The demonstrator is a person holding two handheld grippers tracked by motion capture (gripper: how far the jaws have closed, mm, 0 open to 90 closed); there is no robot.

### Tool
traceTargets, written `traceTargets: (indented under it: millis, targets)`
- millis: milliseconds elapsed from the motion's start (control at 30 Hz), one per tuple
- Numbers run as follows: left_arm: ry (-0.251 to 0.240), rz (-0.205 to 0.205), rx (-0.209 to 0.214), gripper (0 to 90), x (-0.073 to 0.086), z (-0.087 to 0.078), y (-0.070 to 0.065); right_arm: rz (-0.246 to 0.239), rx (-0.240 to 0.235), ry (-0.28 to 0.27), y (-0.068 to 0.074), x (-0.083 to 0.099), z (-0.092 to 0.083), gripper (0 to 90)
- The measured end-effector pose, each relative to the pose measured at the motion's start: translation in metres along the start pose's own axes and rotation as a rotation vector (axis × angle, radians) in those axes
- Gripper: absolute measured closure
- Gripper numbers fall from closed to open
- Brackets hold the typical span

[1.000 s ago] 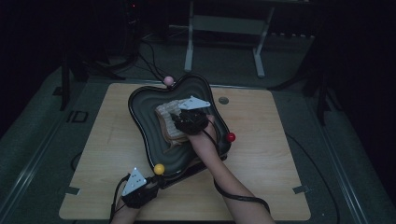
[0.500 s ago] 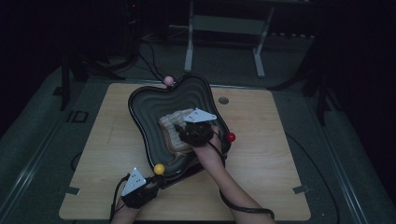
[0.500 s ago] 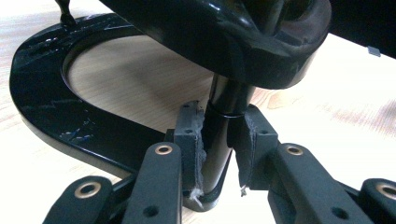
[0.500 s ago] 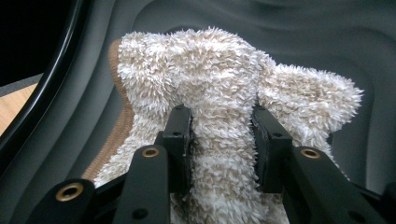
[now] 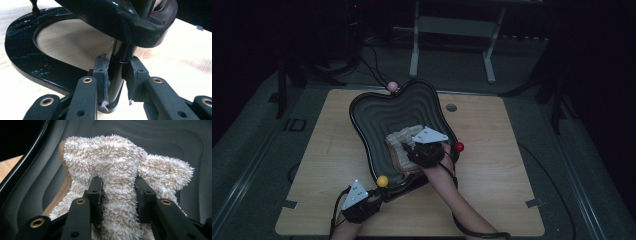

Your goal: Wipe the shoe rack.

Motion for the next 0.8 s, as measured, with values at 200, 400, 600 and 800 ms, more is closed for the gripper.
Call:
traceTargets:
  millis: [200,400,600,800]
  targets:
    - [0.001,-0.003,0.001,72.0,0.0,0.0,0.0,-0.018,-0.005,0.01,0.003,0.006,-0.007,63.5]
    - [-0.001,-0.001,0.002,71.9,0.0,0.0,0.0,-0.018,-0.012,0.016,0.003,0.011,-0.012,63.5]
    - [-0.001,-0.004,0.005,71.9,0.0,0.0,0.0,-0.025,-0.016,0.025,0.004,0.015,-0.018,63.4]
    - [-0.001,-0.008,0.011,71.8,0.0,0.0,0.001,-0.005,-0.025,0.026,0.006,0.02,-0.026,63.3]
Point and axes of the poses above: each handheld gripper's, and its own axes: z roughly forward along the jaws, x roughly out of its underside, y roughly to its left, the point moved 6 cm from there along z, roughly forward along the jaws, and after that the axes turned 13 degrees about -y, right-handed, at the moved point
